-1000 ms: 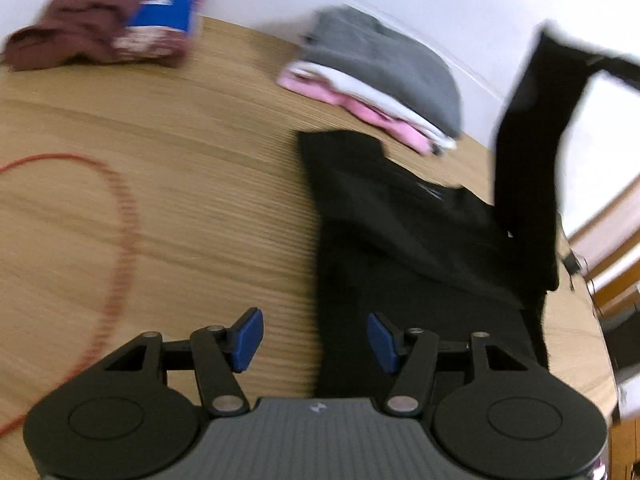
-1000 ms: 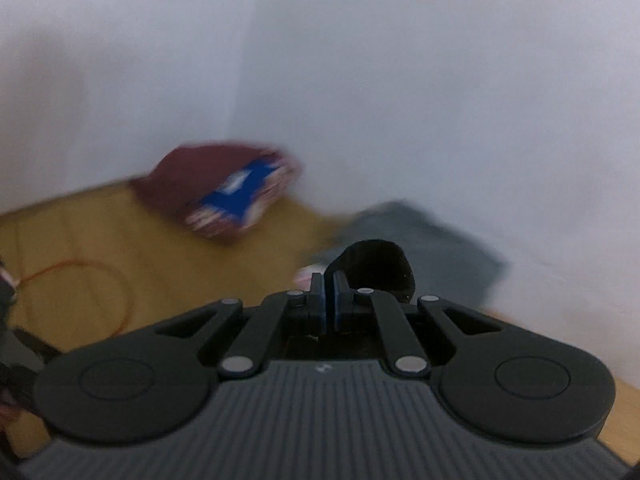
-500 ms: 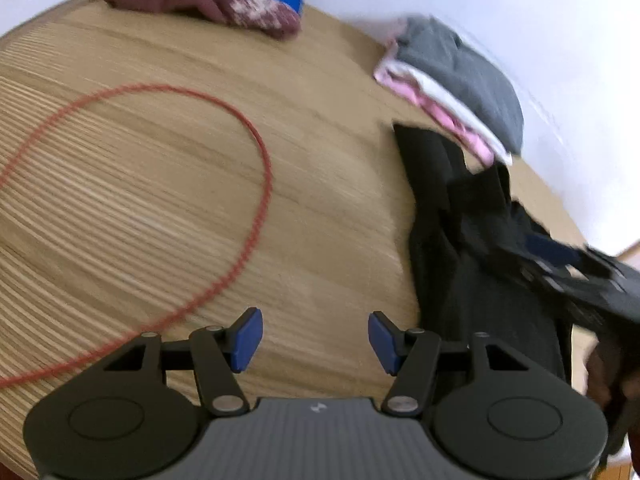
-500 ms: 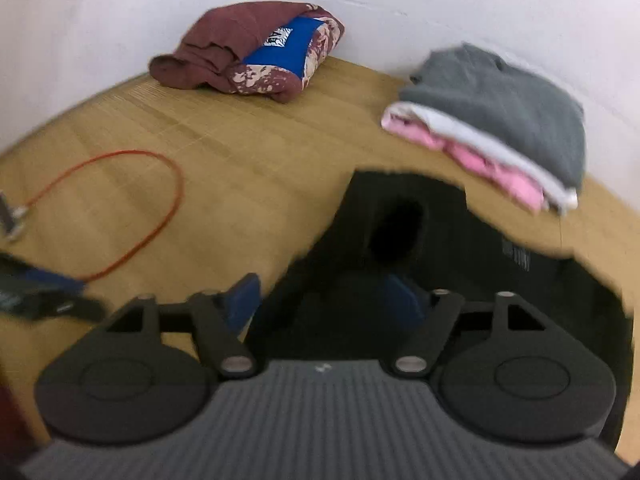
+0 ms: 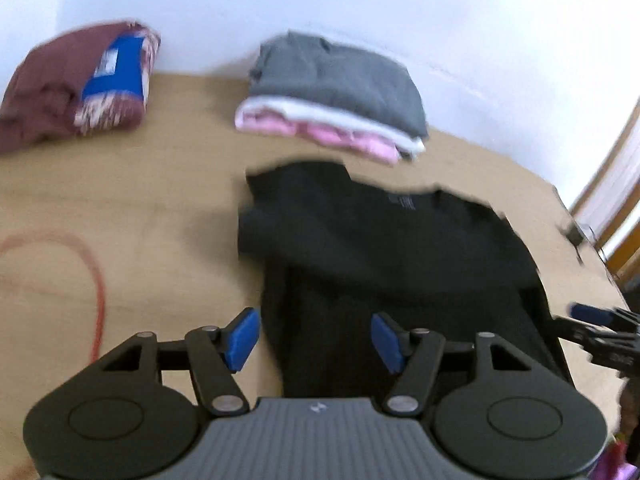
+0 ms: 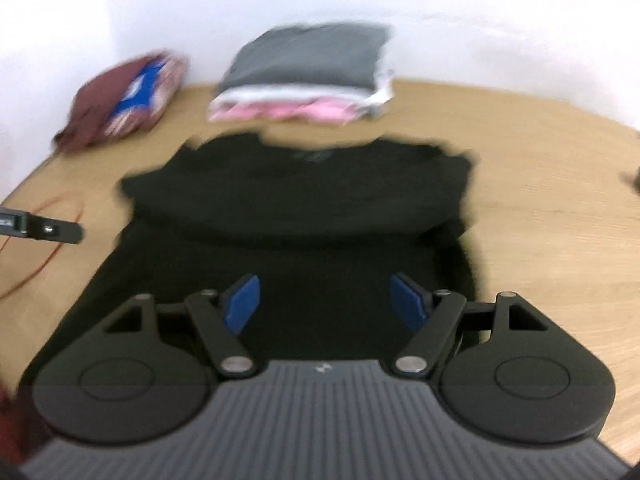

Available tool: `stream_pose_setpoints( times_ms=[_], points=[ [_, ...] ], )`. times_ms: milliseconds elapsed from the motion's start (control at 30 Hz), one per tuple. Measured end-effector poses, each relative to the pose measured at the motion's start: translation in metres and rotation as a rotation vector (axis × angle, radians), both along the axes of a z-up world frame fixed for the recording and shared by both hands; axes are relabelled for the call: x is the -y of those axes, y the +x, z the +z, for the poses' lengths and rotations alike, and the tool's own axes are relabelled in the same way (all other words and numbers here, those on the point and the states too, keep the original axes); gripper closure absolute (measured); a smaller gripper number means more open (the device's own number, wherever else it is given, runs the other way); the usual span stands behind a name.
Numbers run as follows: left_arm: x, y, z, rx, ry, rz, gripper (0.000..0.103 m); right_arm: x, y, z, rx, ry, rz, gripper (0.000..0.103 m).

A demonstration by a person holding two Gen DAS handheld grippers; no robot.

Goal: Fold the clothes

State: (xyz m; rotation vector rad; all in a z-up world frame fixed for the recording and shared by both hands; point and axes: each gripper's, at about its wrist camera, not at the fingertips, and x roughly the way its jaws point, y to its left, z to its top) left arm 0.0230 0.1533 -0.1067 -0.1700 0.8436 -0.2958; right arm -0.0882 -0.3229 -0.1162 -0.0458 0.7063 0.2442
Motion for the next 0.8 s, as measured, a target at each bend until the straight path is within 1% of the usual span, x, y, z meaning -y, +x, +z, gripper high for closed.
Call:
stream_pose_setpoints(
  times_ms=[33, 100, 133, 200, 233, 300, 333, 367, 400, 433, 467, 500, 533, 600, 667, 700, 767, 800],
  points=[
    [-0.001, 0.02, 0.0, -0.033, -0.023, 0.0, 0.031, 0.009, 0.011, 0.001, 0.013, -0.028, 0.005, 0.027],
    [-0.007, 0.059, -0.003, -0.086, -0.083, -0.016, 0.031, -0.002, 0.035, -0.003, 0.024, -0.232, 0.134, 0.029],
    [-0.011, 0.075, -0.006, -0.098, -0.093, -0.023, 0.031, -0.008, 0.045, -0.007, 0.036, -0.341, 0.2, 0.029],
    [-0.017, 0.107, -0.017, -0.159, -0.066, -0.015, 0.03, -0.028, 0.05, -0.024, 0.11, -0.602, 0.337, 0.029],
    [-0.017, 0.119, -0.026, -0.218, -0.051, -0.019, 0.03, -0.037, 0.053, -0.031, 0.136, -0.713, 0.403, 0.03],
    [-0.017, 0.137, -0.045, -0.339, -0.057, -0.052, 0.034, -0.047, 0.06, -0.042, 0.112, -0.793, 0.515, 0.031],
    [-0.017, 0.144, -0.052, -0.384, -0.066, -0.063, 0.04, -0.049, 0.062, -0.047, 0.091, -0.81, 0.55, 0.031],
    [-0.017, 0.144, -0.055, -0.385, -0.087, -0.062, 0.046, -0.051, 0.062, -0.052, 0.09, -0.835, 0.583, 0.034],
    [-0.016, 0.142, -0.054, -0.368, -0.107, -0.065, 0.052, -0.053, 0.063, -0.057, 0.091, -0.859, 0.608, 0.038],
    [-0.016, 0.139, -0.052, -0.346, -0.122, -0.064, 0.068, -0.055, 0.066, -0.061, 0.103, -0.882, 0.6, 0.054],
    [-0.016, 0.135, -0.046, -0.312, -0.127, -0.055, 0.074, -0.056, 0.068, -0.063, 0.117, -0.902, 0.584, 0.084],
    [-0.016, 0.131, -0.041, -0.278, -0.132, -0.046, 0.077, -0.055, 0.071, -0.061, 0.143, -0.905, 0.543, 0.095],
    [-0.016, 0.126, -0.034, -0.241, -0.138, -0.041, 0.082, -0.055, 0.073, -0.059, 0.169, -0.908, 0.501, 0.092],
    [-0.014, 0.118, -0.017, -0.152, -0.146, -0.045, 0.085, -0.053, 0.078, -0.054, 0.221, -0.913, 0.418, 0.093],
    [-0.009, 0.11, -0.001, -0.056, -0.124, -0.059, 0.091, -0.051, 0.081, -0.05, 0.261, -0.926, 0.338, 0.093],
    [-0.006, 0.107, 0.007, -0.007, -0.098, -0.057, 0.093, -0.049, 0.082, -0.049, 0.274, -0.934, 0.303, 0.093],
    [-0.003, 0.106, 0.016, 0.048, -0.054, -0.026, 0.093, -0.048, 0.082, -0.054, 0.27, -0.952, 0.281, 0.093],
    [-0.005, 0.107, 0.014, 0.041, -0.037, 0.002, 0.092, -0.048, 0.081, -0.058, 0.267, -0.965, 0.279, 0.093]
  ],
)
